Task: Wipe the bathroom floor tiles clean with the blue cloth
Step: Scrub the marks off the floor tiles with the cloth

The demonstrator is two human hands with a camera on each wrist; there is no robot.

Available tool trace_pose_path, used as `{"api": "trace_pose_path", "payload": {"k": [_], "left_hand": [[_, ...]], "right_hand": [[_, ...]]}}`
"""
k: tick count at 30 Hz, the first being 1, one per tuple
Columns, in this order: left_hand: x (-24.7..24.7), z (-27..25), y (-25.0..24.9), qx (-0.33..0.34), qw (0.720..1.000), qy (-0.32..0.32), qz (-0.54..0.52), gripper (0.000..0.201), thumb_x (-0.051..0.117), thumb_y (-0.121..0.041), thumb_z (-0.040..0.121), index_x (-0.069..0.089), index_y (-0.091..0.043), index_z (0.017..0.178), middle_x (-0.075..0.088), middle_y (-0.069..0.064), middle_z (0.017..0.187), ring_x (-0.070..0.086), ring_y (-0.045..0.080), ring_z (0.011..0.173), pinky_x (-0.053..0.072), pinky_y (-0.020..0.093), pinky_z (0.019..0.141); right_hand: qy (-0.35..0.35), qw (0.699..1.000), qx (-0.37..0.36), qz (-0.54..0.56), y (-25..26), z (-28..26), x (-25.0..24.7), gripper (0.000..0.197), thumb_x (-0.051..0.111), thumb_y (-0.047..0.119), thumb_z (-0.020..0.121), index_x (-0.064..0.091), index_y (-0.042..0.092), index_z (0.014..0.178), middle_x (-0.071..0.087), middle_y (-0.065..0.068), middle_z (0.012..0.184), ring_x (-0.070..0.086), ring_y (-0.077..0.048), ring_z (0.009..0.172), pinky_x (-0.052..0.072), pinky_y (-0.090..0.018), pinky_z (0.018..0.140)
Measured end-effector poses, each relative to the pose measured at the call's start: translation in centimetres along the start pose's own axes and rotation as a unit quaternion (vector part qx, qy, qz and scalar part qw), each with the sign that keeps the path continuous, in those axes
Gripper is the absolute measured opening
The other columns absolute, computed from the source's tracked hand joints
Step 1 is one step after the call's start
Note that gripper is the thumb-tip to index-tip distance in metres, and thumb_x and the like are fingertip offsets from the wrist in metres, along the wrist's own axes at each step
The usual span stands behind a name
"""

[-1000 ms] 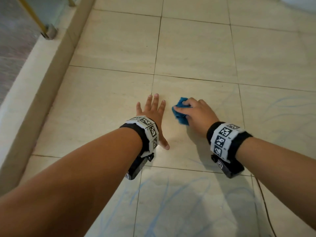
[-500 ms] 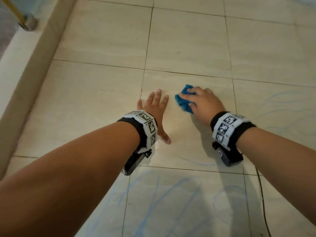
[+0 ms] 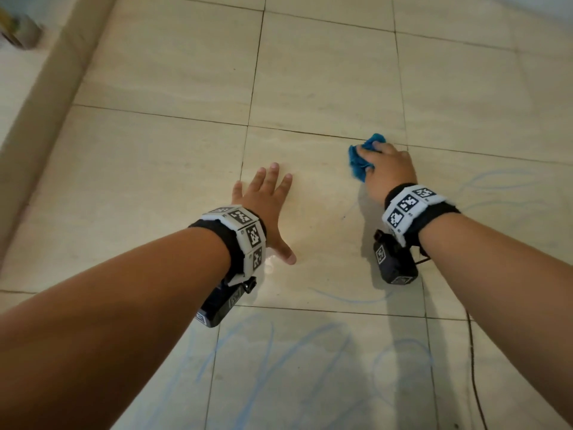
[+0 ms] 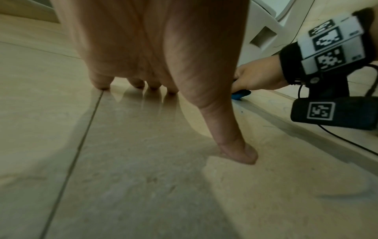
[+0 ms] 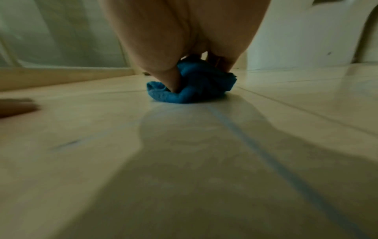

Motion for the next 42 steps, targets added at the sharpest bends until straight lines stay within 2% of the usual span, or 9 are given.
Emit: {"api": "trace_pose_path", "payload": {"k": [4, 9, 14, 19, 25, 31, 36, 39, 42], "left_hand": [[-0.1, 0.1, 0.1, 0.001, 1.000, 0.002, 0.005, 0.149, 0.080, -0.067, 0.054, -0.027, -0.022, 0.148, -0.035, 0.003, 0.154, -0.024, 0.023, 0.145, -0.002, 0.053, 0.118], [0.1, 0.0, 0.1, 0.003, 1.000, 0.002, 0.001, 0.149, 0.079, -0.068, 0.054, -0.028, -0.023, 0.147, -0.037, 0.002, 0.153, -0.025, 0.022, 0.144, -0.002, 0.053, 0.118], [0.1, 0.1, 0.2, 0.003, 1.000, 0.006, 0.001, 0.149, 0.080, -0.067, 0.054, -0.028, -0.024, 0.147, -0.038, 0.001, 0.152, -0.026, 0.022, 0.144, -0.004, 0.053, 0.118], [0.1, 0.2, 0.1, 0.001, 1.000, 0.008, 0.000, 0.150, 0.080, -0.068, 0.053, -0.029, -0.023, 0.146, -0.038, 0.002, 0.152, -0.027, 0.023, 0.144, -0.003, 0.055, 0.118], [0.1, 0.2, 0.1, -0.001, 1.000, 0.004, 0.007, 0.150, 0.080, -0.067, 0.053, -0.027, -0.023, 0.148, -0.037, 0.002, 0.153, -0.025, 0.023, 0.144, -0.003, 0.054, 0.118], [-0.1, -0.2, -0.1, -0.003, 1.000, 0.008, 0.011, 0.148, 0.081, -0.066, 0.055, -0.026, -0.022, 0.148, -0.036, 0.004, 0.153, -0.024, 0.023, 0.145, -0.004, 0.055, 0.117], [-0.5, -0.8, 0.2, -0.007, 1.000, 0.010, 0.000, 0.146, 0.078, -0.070, 0.054, -0.021, -0.022, 0.150, -0.034, 0.006, 0.154, -0.022, 0.024, 0.145, -0.002, 0.055, 0.117], [1.3, -2.1, -0.3, 0.010, 1.000, 0.016, 0.021, 0.144, 0.076, -0.070, 0.058, -0.025, -0.022, 0.149, -0.037, 0.007, 0.152, -0.027, 0.025, 0.144, -0.007, 0.054, 0.117], [3.2, -3.1, -0.4, 0.014, 0.999, 0.001, 0.029, 0.142, 0.071, -0.074, 0.060, -0.029, -0.021, 0.147, -0.039, 0.007, 0.152, -0.028, 0.025, 0.143, -0.007, 0.053, 0.116]], "right_hand": [[0.027, 0.985, -0.157, -0.059, 2.8, -1.7, 1.3, 0.053, 0.038, 0.012, 0.096, 0.034, 0.037, 0.143, 0.024, 0.003, 0.154, 0.032, -0.030, 0.125, 0.023, -0.033, 0.106], [0.030, 0.998, -0.004, -0.053, -2.4, 2.0, -0.9, 0.046, 0.034, 0.027, 0.100, 0.029, 0.030, 0.146, 0.017, -0.004, 0.157, 0.025, -0.033, 0.137, 0.015, -0.033, 0.113], [0.064, 0.994, -0.071, -0.060, -1.8, 0.5, 0.0, 0.047, 0.031, 0.033, 0.101, 0.023, 0.032, 0.148, 0.009, 0.001, 0.158, 0.017, -0.031, 0.141, 0.014, -0.037, 0.115], [0.033, 0.999, 0.025, -0.020, -4.1, 1.7, -1.3, 0.046, 0.035, 0.025, 0.100, 0.032, 0.026, 0.146, 0.012, -0.006, 0.158, 0.021, -0.035, 0.141, 0.017, -0.035, 0.117], [0.088, 0.979, -0.180, -0.018, 2.3, -3.9, 0.9, 0.041, 0.034, 0.030, 0.101, 0.040, 0.027, 0.142, 0.018, -0.002, 0.156, 0.022, -0.024, 0.141, 0.014, -0.035, 0.115], [-0.006, 0.999, -0.004, 0.050, -0.1, -3.2, -0.7, 0.032, 0.057, 0.011, 0.089, 0.063, 0.018, 0.119, 0.043, -0.008, 0.135, 0.045, -0.029, 0.121, 0.030, -0.026, 0.103], [0.046, 0.976, -0.202, 0.063, 4.3, -8.1, 2.3, 0.038, 0.059, 0.012, 0.087, 0.063, 0.027, 0.121, 0.048, -0.005, 0.131, 0.045, -0.028, 0.118, 0.030, -0.024, 0.102], [0.001, 0.988, -0.111, 0.110, 2.4, -5.6, 1.5, 0.035, 0.056, 0.008, 0.089, 0.065, 0.025, 0.119, 0.049, -0.003, 0.121, 0.048, -0.019, 0.110, 0.028, -0.013, 0.092], [-0.023, 0.990, 0.001, 0.139, 2.6, -4.8, 2.2, 0.029, 0.052, 0.013, 0.090, 0.062, 0.022, 0.116, 0.048, -0.005, 0.114, 0.053, -0.022, 0.103, 0.041, -0.022, 0.090]]}}
Point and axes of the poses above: each hand's wrist, its own z-axis towards the middle knuckle, its own x-axis out of the palm, y = z × x, the point moved 4 cm from there along z, towards the middle knuckle
